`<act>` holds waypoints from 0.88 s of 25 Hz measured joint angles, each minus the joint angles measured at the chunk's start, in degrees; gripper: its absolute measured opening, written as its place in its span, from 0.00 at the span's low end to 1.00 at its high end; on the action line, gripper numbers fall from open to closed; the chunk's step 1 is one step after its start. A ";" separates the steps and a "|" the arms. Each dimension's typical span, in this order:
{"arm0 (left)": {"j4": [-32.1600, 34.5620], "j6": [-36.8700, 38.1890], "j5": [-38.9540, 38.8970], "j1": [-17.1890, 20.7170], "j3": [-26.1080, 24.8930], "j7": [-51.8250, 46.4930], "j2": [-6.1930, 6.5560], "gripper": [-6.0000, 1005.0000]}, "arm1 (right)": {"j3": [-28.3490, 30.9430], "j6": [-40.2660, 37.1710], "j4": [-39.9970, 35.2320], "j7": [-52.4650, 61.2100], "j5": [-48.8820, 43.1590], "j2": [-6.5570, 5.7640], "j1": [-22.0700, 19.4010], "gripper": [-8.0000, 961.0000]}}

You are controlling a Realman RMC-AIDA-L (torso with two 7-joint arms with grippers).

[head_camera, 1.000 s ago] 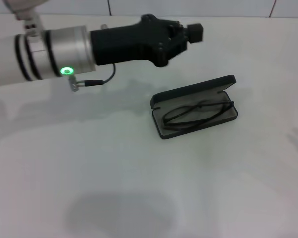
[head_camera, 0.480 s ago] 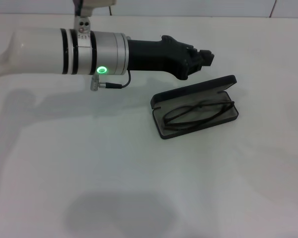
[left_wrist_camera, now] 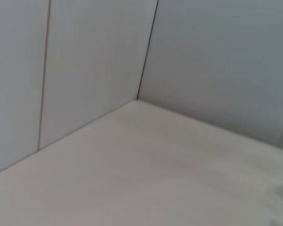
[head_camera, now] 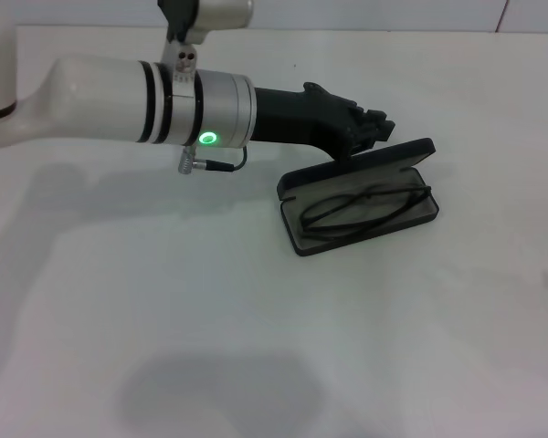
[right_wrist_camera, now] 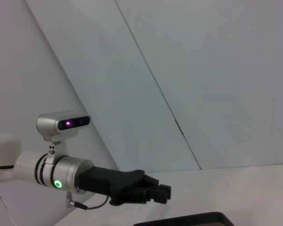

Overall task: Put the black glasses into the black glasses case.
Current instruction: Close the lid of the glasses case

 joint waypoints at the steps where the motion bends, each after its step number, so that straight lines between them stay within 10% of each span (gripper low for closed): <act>1: 0.02 -0.67 0.81 -0.18 0.00 -0.36 -0.19 0.15 | 0.02 0.11 0.24 -0.13 -0.13 0.00 0.12 0.21; 22: -0.31 -4.98 6.96 -0.83 0.00 -4.31 -0.97 0.16 | -0.47 1.93 3.59 -1.54 -0.41 0.00 1.59 0.23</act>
